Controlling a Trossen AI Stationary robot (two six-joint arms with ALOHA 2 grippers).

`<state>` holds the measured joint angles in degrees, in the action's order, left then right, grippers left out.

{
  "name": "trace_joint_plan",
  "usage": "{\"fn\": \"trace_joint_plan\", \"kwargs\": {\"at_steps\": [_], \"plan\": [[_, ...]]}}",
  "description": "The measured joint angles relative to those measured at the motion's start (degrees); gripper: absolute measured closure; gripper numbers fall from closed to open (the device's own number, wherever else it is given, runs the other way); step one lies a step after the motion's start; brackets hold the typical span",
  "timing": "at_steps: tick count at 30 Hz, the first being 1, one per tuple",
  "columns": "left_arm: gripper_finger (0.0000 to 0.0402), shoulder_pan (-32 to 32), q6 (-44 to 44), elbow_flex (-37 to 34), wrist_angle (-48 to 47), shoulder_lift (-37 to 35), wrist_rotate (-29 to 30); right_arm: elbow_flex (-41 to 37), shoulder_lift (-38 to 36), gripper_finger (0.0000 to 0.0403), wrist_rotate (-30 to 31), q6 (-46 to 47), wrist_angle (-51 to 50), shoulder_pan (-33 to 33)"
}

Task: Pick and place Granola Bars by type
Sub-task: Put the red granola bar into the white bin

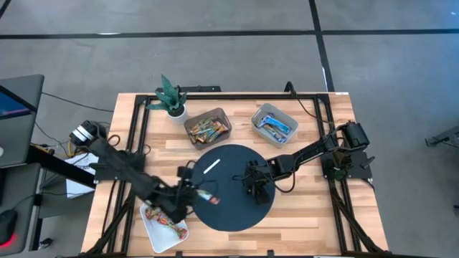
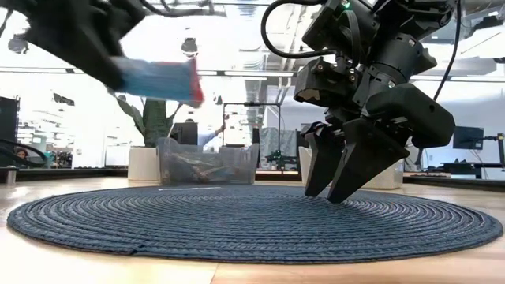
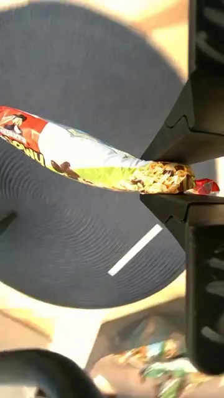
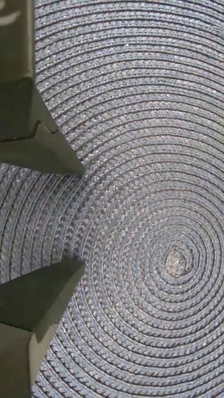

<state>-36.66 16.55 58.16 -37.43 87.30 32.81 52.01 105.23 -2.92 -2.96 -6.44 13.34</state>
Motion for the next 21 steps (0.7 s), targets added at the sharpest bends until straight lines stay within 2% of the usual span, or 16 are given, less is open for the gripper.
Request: {"fn": "trace_joint_plan", "kwargs": {"at_steps": [8,21], "plan": [[0.0346,-11.9,22.0,0.0,-10.0,-2.9,-2.0,0.0,0.0,0.0168,0.0,0.0,0.2,0.0],[0.0346,-28.1,54.6,0.0,-14.9,-3.0,-3.5,-0.1,0.1,0.0168,0.0,0.0,1.6,0.0]]}}
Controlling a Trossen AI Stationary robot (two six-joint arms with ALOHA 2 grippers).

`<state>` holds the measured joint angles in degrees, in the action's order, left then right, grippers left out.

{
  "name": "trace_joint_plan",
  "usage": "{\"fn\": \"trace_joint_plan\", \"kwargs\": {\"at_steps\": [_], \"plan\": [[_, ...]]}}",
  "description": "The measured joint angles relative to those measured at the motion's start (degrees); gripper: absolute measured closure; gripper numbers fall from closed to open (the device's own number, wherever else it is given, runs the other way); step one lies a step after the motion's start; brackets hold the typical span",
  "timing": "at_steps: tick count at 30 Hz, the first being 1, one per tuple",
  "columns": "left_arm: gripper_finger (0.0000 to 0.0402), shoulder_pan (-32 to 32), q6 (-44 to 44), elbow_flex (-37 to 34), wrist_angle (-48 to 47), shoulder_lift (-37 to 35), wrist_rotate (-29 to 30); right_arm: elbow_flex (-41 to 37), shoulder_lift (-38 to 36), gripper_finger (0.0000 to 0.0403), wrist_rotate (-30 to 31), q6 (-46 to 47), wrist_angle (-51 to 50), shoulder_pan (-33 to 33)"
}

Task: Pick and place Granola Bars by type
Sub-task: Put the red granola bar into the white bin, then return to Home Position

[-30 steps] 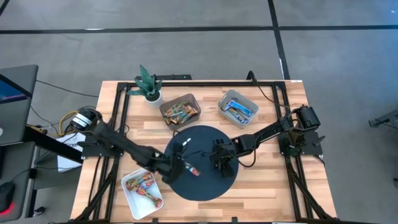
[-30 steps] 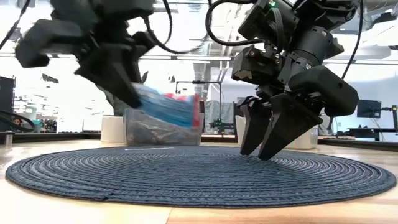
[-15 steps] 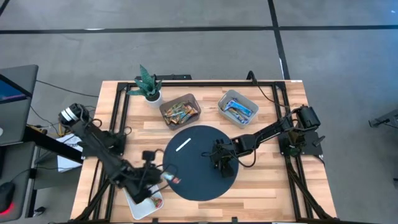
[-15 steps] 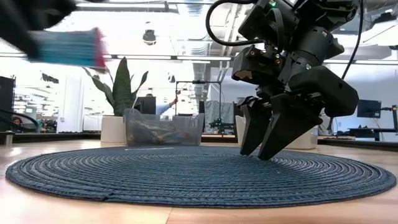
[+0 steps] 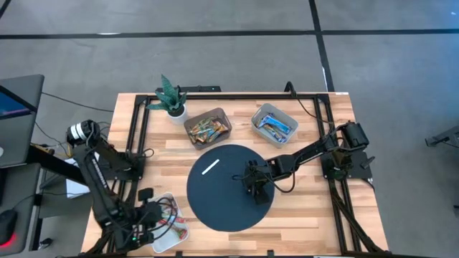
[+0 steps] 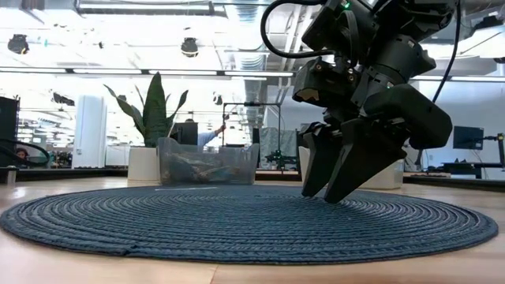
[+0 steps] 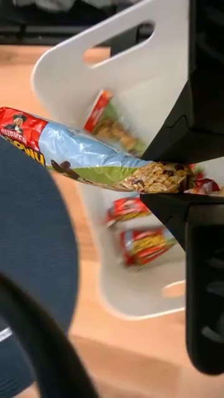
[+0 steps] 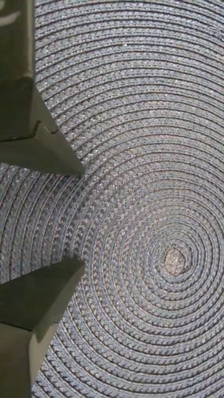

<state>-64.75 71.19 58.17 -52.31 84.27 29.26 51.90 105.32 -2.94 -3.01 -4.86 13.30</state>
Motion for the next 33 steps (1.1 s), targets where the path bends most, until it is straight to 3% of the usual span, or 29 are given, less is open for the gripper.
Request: {"fn": "trace_joint_plan", "kwargs": {"at_steps": [8,20,25,33], "plan": [[0.0341,-5.0,14.1,0.0,-4.6,0.0,0.8,0.0,0.0,0.0168,0.0,0.0,0.1,0.0],[0.028,-6.8,15.8,0.0,-4.8,0.0,3.0,0.0,0.0,0.0168,-0.2,0.0,0.2,-0.7],[0.026,-7.0,13.3,0.0,-4.8,0.0,4.0,0.0,0.0,0.0168,-0.2,0.0,0.5,-1.3],[0.0256,-7.0,1.6,0.0,-4.8,0.0,15.7,-0.1,-0.4,0.0168,-0.1,-1.7,3.3,-1.5]]}}
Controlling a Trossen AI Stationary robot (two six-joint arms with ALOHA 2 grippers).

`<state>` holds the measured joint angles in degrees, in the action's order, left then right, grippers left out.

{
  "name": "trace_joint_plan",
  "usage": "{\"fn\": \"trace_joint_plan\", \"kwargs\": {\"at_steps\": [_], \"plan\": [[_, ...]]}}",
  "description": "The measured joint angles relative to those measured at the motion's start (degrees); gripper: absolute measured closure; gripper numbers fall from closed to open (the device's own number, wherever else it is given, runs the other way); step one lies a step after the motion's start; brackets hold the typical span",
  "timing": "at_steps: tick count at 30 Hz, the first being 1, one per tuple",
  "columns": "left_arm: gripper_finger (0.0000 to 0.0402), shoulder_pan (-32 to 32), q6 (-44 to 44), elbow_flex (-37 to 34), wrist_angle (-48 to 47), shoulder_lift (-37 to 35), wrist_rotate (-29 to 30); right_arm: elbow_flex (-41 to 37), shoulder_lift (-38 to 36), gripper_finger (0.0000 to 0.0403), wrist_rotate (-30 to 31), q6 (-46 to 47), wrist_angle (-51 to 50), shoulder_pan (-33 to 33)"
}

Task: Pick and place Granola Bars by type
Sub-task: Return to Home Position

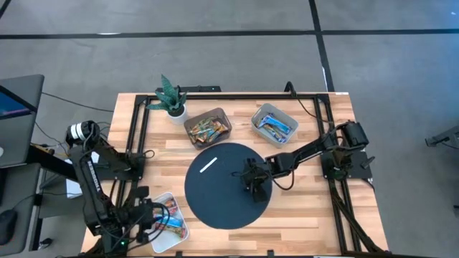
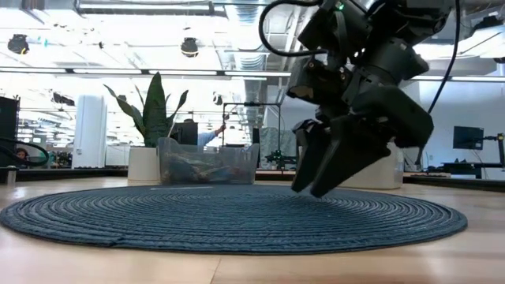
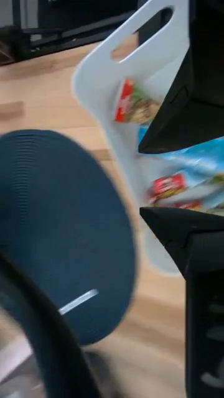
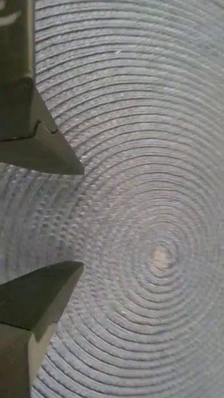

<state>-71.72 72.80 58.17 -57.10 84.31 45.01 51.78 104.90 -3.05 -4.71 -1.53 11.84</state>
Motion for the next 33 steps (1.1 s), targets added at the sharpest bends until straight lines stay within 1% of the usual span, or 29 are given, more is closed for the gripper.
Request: {"fn": "trace_joint_plan", "kwargs": {"at_steps": [4,6,8,10,13,15,18,22,27,30,33], "plan": [[0.0256,0.0,-7.6,0.0,0.0,0.0,8.2,0.6,-1.0,0.0168,0.0,0.1,-0.8,0.0],[0.0256,0.0,-13.5,0.0,0.0,0.0,12.7,1.3,-1.1,0.0168,0.1,-0.2,-0.5,-0.1],[0.0256,0.1,-18.6,0.0,-0.6,0.0,18.8,1.4,-1.7,0.0168,0.2,-0.3,-2.2,-0.2],[0.0256,0.6,-22.9,0.0,-3.3,0.0,27.2,1.6,-2.1,0.0168,0.2,-0.3,-1.7,-0.4],[0.0256,2.1,-24.0,0.0,-5.7,0.0,37.9,1.5,-3.9,0.0168,0.5,-0.8,-3.0,-0.5],[0.0256,3.6,-21.5,0.0,-7.4,0.0,43.9,1.6,-5.5,0.0168,0.7,-2.4,-2.3,-0.5],[0.0256,6.8,-17.7,0.0,-10.1,-1.8,44.4,1.6,-9.1,0.0168,1.5,-6.7,-1.0,-0.5],[0.0256,13.5,-13.7,-0.8,-14.3,-4.7,44.7,1.6,-15.1,0.0168,1.7,-13.1,2.4,-0.2],[0.0256,21.9,-13.2,-1.7,-15.0,-7.3,44.9,1.6,-21.6,0.0168,1.7,-24.0,5.6,-0.7],[0.0256,26.4,-12.9,-1.8,-14.6,-7.7,45.0,1.6,-23.9,0.0168,1.7,-25.2,8.3,-2.0],[0.0256,30.1,-12.0,-1.8,-11.8,-7.6,45.0,1.7,-24.6,0.0168,2.1,-25.2,10.8,-3.8]]}}
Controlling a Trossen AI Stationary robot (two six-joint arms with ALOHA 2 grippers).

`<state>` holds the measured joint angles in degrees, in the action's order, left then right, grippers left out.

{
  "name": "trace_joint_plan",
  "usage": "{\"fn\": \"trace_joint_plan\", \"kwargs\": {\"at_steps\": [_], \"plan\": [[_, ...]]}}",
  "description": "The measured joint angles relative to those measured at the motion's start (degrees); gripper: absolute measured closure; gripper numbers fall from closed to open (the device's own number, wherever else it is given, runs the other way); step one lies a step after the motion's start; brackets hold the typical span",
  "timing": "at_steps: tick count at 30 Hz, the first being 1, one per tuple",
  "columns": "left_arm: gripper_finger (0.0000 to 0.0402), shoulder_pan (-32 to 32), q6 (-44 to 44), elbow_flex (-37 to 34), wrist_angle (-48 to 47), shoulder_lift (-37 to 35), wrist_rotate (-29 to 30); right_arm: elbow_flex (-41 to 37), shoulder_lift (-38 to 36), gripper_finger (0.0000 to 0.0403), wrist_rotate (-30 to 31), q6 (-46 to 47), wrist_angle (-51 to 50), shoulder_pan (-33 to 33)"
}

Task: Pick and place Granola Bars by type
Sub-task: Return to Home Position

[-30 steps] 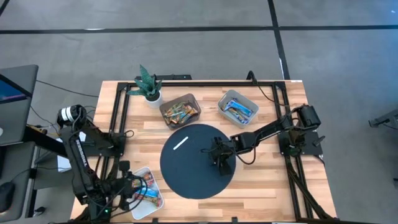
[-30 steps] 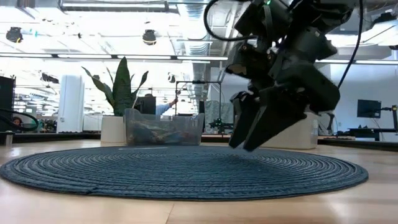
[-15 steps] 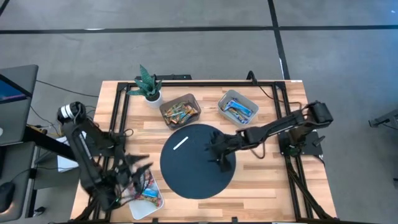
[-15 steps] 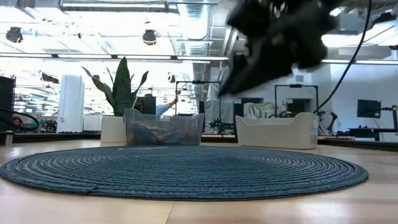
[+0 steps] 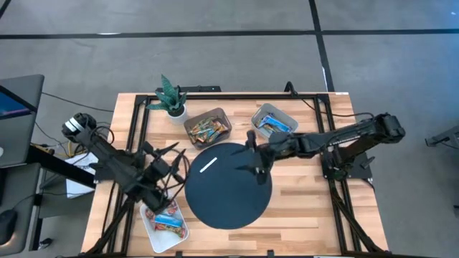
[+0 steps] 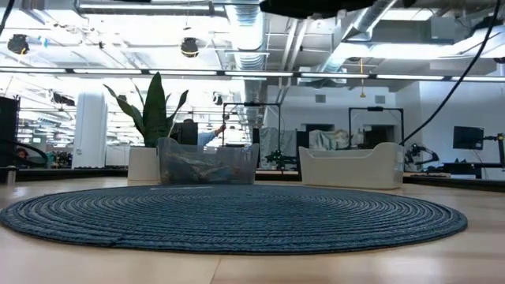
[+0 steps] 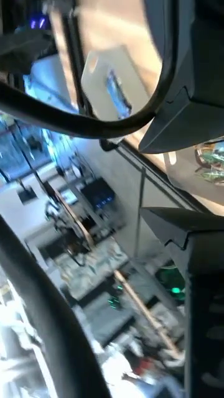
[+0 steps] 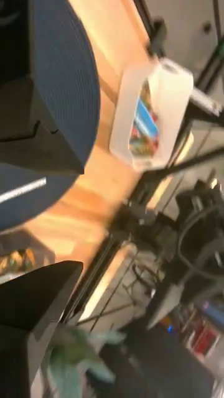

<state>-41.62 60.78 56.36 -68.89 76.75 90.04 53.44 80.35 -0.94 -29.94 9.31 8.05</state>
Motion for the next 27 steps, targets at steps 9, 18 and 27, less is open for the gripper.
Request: {"fn": "trace_joint_plan", "kwargs": {"at_steps": [9,18,27], "plan": [[0.0256,7.1,-7.3,0.0,20.8,0.2,0.1,0.0,0.0,0.0168,5.8,5.9,7.7,-6.5],[0.0256,15.3,-46.6,0.0,57.5,0.2,-10.2,0.1,-2.2,0.0168,5.7,7.6,11.6,-11.6],[0.0256,24.8,-84.4,0.0,87.1,0.2,-51.4,0.0,-6.8,0.0168,5.6,7.4,11.9,-12.7]]}}
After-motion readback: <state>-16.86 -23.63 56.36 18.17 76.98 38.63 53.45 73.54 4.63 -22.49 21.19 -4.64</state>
